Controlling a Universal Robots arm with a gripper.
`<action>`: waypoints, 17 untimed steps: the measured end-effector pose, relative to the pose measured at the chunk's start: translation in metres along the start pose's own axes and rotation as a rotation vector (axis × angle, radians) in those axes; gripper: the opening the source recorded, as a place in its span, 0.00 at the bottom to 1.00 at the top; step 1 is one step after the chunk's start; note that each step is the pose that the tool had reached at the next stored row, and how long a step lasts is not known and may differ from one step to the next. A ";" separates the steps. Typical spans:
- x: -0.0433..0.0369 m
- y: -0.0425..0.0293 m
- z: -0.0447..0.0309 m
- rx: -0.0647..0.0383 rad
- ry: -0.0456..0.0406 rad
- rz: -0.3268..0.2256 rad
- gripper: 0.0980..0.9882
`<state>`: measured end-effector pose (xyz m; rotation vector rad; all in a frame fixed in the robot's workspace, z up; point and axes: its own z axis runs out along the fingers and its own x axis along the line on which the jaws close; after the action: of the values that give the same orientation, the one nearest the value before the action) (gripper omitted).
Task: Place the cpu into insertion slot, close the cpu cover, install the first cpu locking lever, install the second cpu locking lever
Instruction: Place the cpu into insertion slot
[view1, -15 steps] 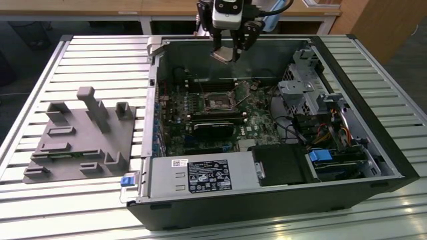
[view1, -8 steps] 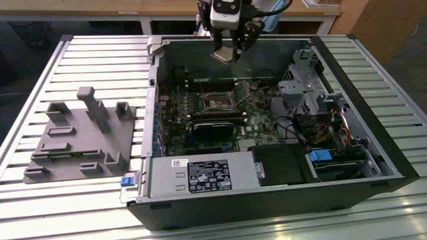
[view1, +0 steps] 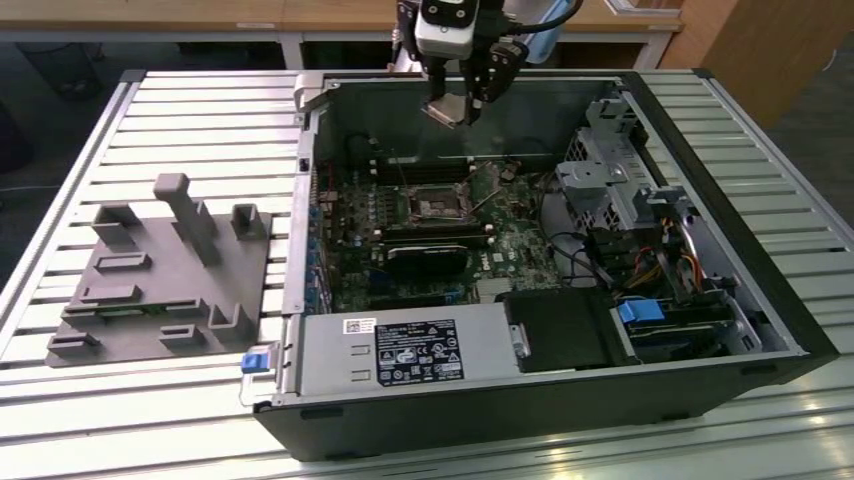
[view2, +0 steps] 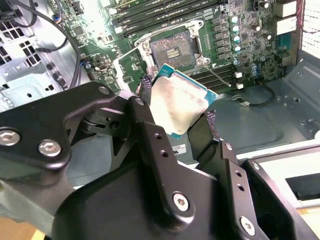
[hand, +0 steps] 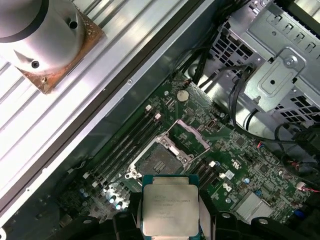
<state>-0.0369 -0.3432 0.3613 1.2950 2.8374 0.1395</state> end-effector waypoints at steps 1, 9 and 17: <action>0.0000 0.0000 0.0000 0.000 -0.0005 0.006 0.50; 0.0000 0.0000 0.0000 -0.001 -0.0046 0.051 0.50; 0.0000 0.0000 0.0001 -0.002 -0.0089 0.100 0.50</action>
<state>-0.0370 -0.3432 0.3612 1.4337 2.7650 0.1376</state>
